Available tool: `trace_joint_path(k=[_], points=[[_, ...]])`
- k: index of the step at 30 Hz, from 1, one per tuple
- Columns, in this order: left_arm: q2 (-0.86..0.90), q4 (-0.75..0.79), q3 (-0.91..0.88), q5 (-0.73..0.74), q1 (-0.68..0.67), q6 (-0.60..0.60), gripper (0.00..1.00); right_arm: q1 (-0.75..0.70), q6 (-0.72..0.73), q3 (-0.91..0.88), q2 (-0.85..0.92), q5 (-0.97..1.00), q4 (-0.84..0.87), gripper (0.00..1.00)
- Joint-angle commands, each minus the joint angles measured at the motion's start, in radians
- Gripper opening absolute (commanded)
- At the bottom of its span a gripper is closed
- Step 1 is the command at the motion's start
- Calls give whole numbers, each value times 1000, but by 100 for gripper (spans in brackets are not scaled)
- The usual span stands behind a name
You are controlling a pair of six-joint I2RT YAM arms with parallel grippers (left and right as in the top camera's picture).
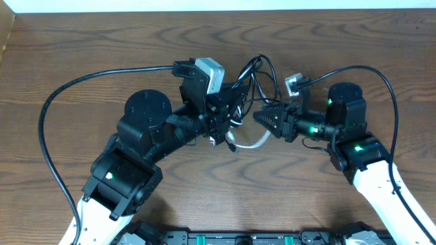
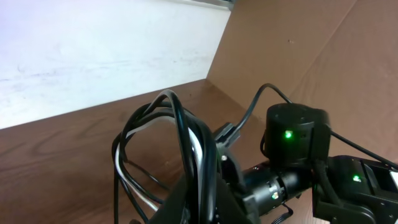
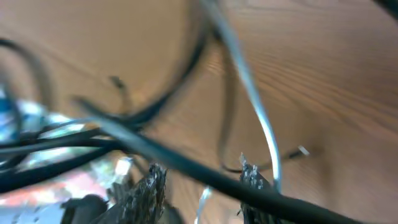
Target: Untangle cables
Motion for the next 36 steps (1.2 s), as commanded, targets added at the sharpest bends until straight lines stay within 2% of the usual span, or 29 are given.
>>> trace_joint_path(k=[1, 5, 9, 15, 20, 26, 31, 36], points=[[-14, 5, 23, 7, -5, 2, 8, -2, -32, 9, -3, -178, 39, 37], [-14, -17, 22, -21, -5, 7, 7, -2, -38, 9, -3, -254, 92, 38], [-8, -42, 22, -11, -5, 9, 8, -2, -37, 9, -4, -248, 137, 40], [7, -45, 22, 125, -5, -46, 8, -3, -18, 9, -4, -73, 141, 45], [25, -87, 22, 277, -5, -58, 8, -3, 5, 9, -4, -16, 198, 46], [37, -196, 22, 300, -5, -58, 7, -4, 71, 9, -4, 23, 291, 49], [38, -195, 22, 313, -5, -58, 7, -4, 71, 9, -4, 58, 266, 50], [38, -142, 22, 311, -5, -57, 7, -2, 66, 9, -2, 45, 159, 54]])
